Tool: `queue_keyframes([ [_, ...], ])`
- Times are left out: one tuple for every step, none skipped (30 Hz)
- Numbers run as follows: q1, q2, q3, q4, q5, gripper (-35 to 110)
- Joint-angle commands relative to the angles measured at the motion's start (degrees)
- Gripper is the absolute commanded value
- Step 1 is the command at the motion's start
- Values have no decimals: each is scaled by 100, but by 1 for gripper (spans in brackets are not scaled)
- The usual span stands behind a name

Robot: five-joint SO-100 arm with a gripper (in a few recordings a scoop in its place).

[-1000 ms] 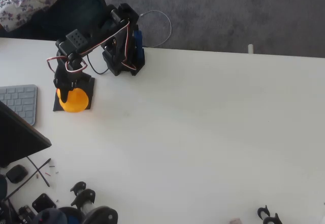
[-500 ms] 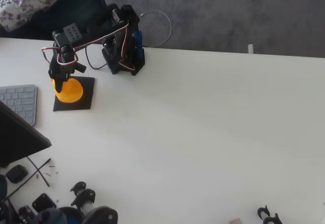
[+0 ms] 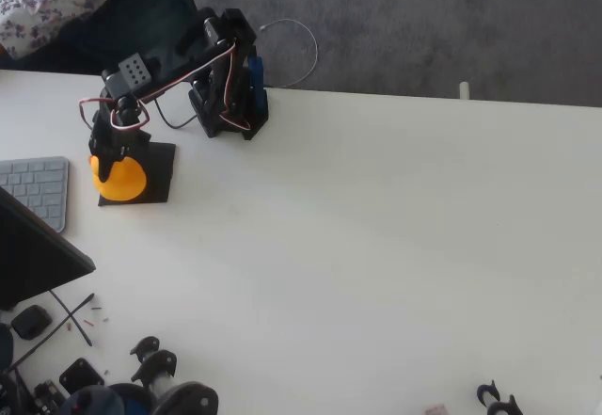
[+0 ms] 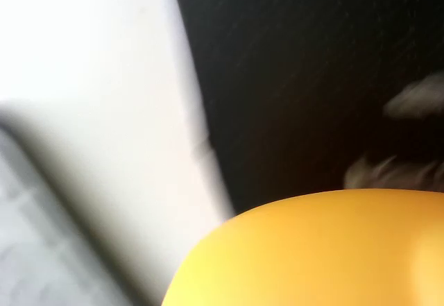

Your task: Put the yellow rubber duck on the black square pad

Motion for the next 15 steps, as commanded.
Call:
queue_keyframes([
  [149,44,35,-79,-18,5],
  [141,44,62,-79,-18,5],
  [132,44,132,-79,-26,5],
  [123,44,220,-79,-44,5],
  [114,44,325,-79,-97,5],
  [105,44,422,-88,-176,5],
  [105,62,501,-97,-264,5],
  [105,70,554,-97,-334,5],
  [123,79,589,-97,-378,5],
  [149,88,589,-114,-387,5],
  [167,97,571,-141,-387,5],
  [167,97,536,-141,-387,5],
  [167,105,527,-149,-387,5],
  [167,105,527,-149,-387,5],
  [167,105,527,-149,-387,5],
])
